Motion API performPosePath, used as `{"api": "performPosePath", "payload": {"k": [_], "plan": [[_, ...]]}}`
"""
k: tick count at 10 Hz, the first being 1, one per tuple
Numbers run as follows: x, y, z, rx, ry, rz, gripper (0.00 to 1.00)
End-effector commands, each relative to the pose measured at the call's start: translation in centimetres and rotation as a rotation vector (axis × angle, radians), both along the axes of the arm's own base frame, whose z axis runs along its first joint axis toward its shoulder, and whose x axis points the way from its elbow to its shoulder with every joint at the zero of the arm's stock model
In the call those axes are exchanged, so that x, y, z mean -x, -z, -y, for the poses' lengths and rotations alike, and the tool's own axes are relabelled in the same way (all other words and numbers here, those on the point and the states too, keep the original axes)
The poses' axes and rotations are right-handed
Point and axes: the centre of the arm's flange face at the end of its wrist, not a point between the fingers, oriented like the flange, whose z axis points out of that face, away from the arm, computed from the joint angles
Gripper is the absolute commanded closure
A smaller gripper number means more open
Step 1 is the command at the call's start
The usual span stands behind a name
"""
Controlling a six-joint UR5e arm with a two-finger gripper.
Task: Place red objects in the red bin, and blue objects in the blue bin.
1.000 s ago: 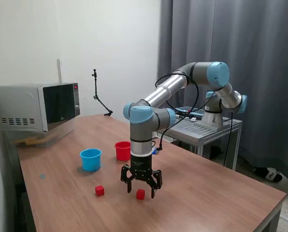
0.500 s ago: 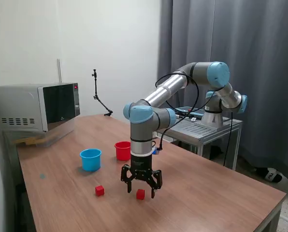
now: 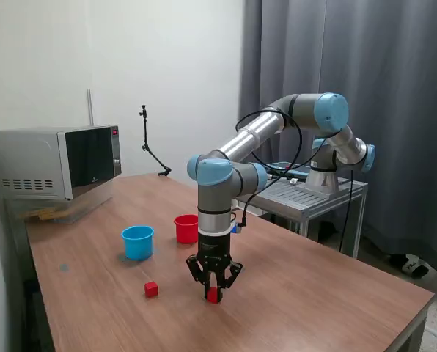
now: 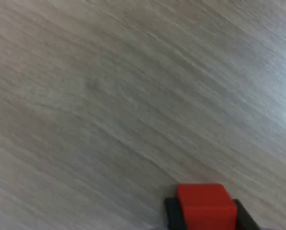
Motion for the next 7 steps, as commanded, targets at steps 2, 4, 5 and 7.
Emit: {"api": "performPosePath", "payload": {"k": [2, 4, 5, 7], "plan": [[0.0, -0.3, 0.1, 0.0, 0.001, -0.004, 1.0], [-0.2, -0.4, 0.1, 0.002, 0.004, 0.0, 1.0], [-0.2, -3.1, -0.1, 0.001, 0.008, -0.028, 1.0], [-0.6, -9.6, -1.6, 0.002, 0.029, -0.093, 1.0]]}}
